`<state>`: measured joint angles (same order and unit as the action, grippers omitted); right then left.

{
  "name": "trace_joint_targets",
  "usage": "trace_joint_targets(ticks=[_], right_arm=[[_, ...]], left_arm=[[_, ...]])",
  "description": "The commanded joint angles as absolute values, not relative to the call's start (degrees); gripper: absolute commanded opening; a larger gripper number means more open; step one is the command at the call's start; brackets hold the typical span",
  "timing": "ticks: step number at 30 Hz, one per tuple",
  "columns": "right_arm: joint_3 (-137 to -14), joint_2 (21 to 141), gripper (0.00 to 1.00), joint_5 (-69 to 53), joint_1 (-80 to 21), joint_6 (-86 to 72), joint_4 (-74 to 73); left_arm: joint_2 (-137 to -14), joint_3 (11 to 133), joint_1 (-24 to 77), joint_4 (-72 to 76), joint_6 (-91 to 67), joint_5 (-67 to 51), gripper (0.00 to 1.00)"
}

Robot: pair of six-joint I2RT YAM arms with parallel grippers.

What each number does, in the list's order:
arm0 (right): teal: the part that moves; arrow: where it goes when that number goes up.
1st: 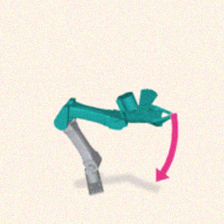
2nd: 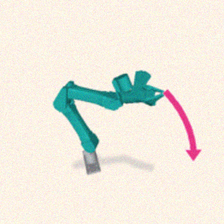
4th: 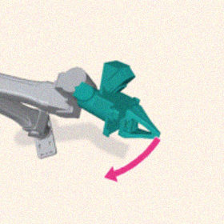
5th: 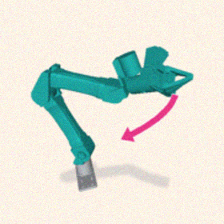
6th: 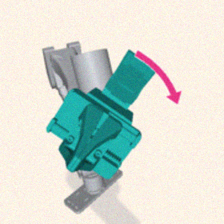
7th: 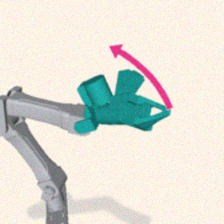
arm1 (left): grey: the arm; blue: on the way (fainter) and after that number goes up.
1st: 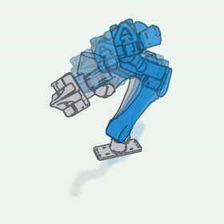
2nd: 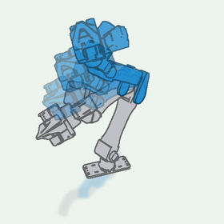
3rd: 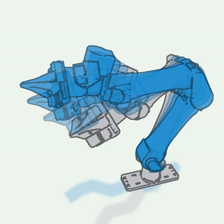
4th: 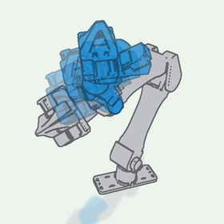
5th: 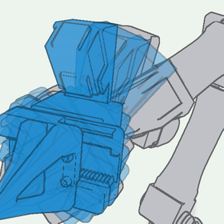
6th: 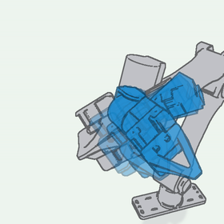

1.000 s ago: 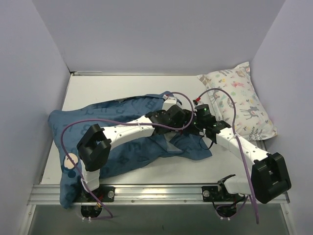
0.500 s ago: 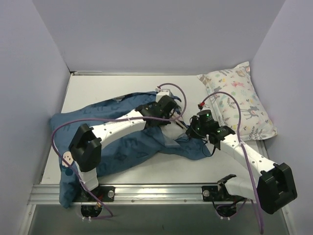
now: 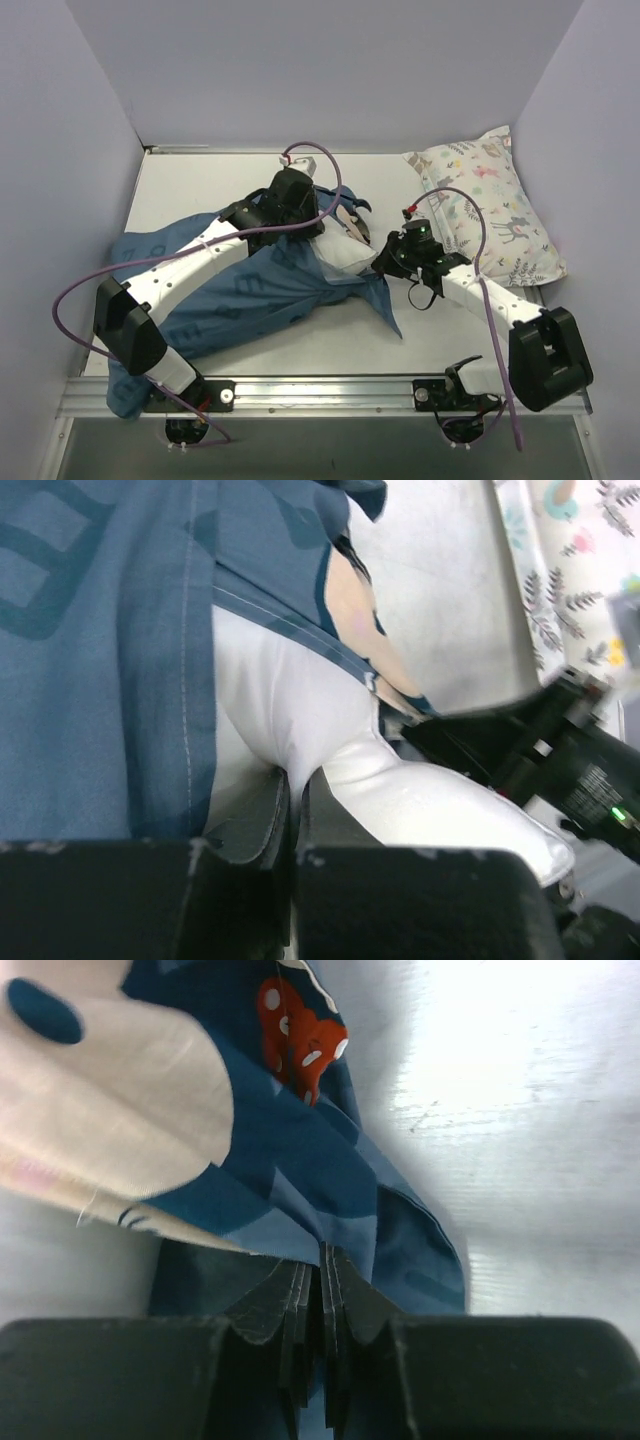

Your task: Remove the pillowcase from the pillow

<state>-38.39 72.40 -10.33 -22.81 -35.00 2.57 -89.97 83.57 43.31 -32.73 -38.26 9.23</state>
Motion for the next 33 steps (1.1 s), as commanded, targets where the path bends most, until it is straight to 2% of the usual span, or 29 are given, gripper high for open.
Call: trace_joint_targets(ticks=[1, 4, 9, 10, 13, 14, 17, 22, 33], right_arm=[[-38.49, 78.72, 0.00, -10.80, -21.80, -35.59, 1.39], [-41.39, 83.82, 0.09, -13.70, -21.97, -35.51, 4.91], [-44.12, 87.18, 0.27, -14.68, -21.71, -35.51, 11.23], [-44.38, 87.71, 0.29, -15.03, -21.53, -35.59, 11.86], [-45.79, 87.98, 0.41, -16.00, -21.36, -35.60, 13.53], [-45.97, 87.72, 0.49, -16.43, -21.44, -35.60, 13.54], [-45.53, 84.91, 0.58, -15.47, -21.80, -34.98, 12.75], [-43.51, 77.09, 0.64, -10.90, -21.45, -32.61, 7.39], [-42.63, 63.47, 0.65, -9.58, -23.02, -30.33, 3.25]], left_arm=[[-84.20, 85.25, 41.22, -26.45, -35.95, 3.63, 0.00], [-82.71, 83.51, 41.83, -25.15, -35.77, -7.42, 0.00], [-78.93, 71.14, 43.15, -20.40, -38.14, -19.76, 0.00], [-78.49, 69.36, 43.85, -18.82, -38.41, -20.73, 0.00], [-76.82, 64.26, 47.10, -19.33, -37.36, -20.48, 0.00], [-75.95, 62.94, 47.63, -19.60, -37.01, -18.83, 0.00], [-74.19, 59.51, 47.29, -20.04, -37.18, -15.66, 0.00], [-74.70, 59.67, 47.11, -19.69, -36.91, -15.03, 0.00], [-77.34, 62.05, 47.11, -18.98, -36.56, -15.03, 0.00]])
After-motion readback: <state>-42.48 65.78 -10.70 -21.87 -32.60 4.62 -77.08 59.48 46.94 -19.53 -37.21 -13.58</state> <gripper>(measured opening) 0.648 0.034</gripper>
